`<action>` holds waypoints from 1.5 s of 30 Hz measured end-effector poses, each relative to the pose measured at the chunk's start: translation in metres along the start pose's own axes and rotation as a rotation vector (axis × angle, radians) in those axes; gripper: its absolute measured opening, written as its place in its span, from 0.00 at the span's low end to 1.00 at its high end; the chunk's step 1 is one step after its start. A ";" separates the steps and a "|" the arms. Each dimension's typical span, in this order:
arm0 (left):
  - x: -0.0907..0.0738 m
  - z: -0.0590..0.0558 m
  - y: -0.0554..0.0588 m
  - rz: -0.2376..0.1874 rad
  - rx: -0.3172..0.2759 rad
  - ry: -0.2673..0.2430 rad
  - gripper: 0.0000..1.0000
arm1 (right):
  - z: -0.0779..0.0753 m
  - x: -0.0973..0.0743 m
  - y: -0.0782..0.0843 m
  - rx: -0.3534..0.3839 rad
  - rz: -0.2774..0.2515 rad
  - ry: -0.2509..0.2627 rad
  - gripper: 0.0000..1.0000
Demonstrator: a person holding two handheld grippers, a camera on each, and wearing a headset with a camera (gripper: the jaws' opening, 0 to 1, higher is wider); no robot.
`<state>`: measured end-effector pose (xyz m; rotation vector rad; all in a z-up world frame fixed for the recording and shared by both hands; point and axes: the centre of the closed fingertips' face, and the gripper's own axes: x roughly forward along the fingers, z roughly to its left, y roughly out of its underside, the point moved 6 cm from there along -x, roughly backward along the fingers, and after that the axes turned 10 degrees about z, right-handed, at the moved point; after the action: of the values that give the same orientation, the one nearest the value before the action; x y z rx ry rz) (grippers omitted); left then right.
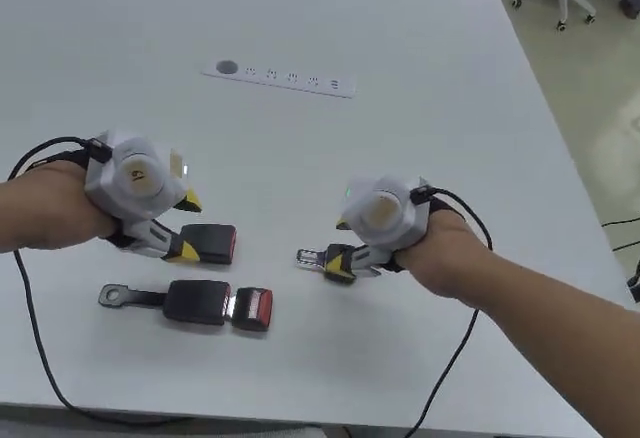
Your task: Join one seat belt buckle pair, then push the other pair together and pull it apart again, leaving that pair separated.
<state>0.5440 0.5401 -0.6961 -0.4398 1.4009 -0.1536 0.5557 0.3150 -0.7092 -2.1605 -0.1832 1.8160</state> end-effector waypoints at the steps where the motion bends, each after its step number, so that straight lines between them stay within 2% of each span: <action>1: 0.003 0.001 0.002 0.007 0.006 0.006 0.41 | -0.001 0.001 0.002 -0.004 0.003 -0.008 0.34; 4: 0.011 0.000 0.007 0.035 0.051 0.045 0.39 | -0.005 0.010 0.003 0.003 -0.010 -0.048 0.33; 7: 0.018 0.000 0.010 0.055 0.065 0.066 0.40 | -0.003 0.008 0.004 0.006 -0.019 -0.069 0.33; 9: 0.021 -0.001 0.009 0.061 0.078 0.075 0.40 | -0.004 0.008 0.006 0.014 -0.032 -0.117 0.33; 10: 0.023 0.000 0.010 0.061 0.081 0.077 0.40 | -0.005 0.008 0.007 0.005 -0.034 -0.121 0.34; 13: 0.028 0.003 0.012 0.065 0.086 0.081 0.40 | 0.002 0.008 0.010 -0.054 -0.014 -0.142 0.36; 16: 0.033 0.006 0.018 0.080 0.077 0.081 0.39 | 0.004 0.017 0.017 -0.088 0.021 -0.186 0.35; 19: 0.037 0.008 0.020 0.068 0.059 0.094 0.37 | 0.002 0.019 0.018 -0.090 0.025 -0.187 0.31; 20: 0.037 0.008 0.018 0.047 0.051 0.110 0.36 | 0.000 0.021 0.018 -0.085 0.023 -0.192 0.31; 22: 0.038 0.009 0.019 0.053 0.056 0.111 0.35 | 0.000 0.023 0.018 -0.093 0.024 -0.196 0.31; 23: 0.038 0.008 0.018 0.052 0.062 0.124 0.34 | 0.000 0.023 0.018 -0.103 0.024 -0.194 0.31; 29: 0.039 0.007 0.018 0.057 0.110 0.124 0.33 | 0.001 0.029 0.020 -0.137 0.038 -0.184 0.32; 35: 0.040 0.007 0.016 0.073 0.108 0.125 0.33 | 0.001 0.028 0.020 -0.104 0.002 -0.183 0.31; 41: 0.041 0.007 0.016 0.079 0.115 0.133 0.33 | 0.003 0.027 0.019 -0.072 -0.005 -0.177 0.31; 43: 0.042 0.007 0.015 0.086 0.116 0.130 0.33 | 0.003 0.029 0.018 -0.008 -0.023 -0.164 0.31; 45: 0.042 0.007 0.015 0.090 0.116 0.130 0.33 | 0.005 0.029 0.014 -0.004 -0.027 -0.163 0.31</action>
<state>0.5557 0.5402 -0.7395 -0.2737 1.5280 -0.1920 0.5547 0.3105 -0.7413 -2.0022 -0.2523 1.9782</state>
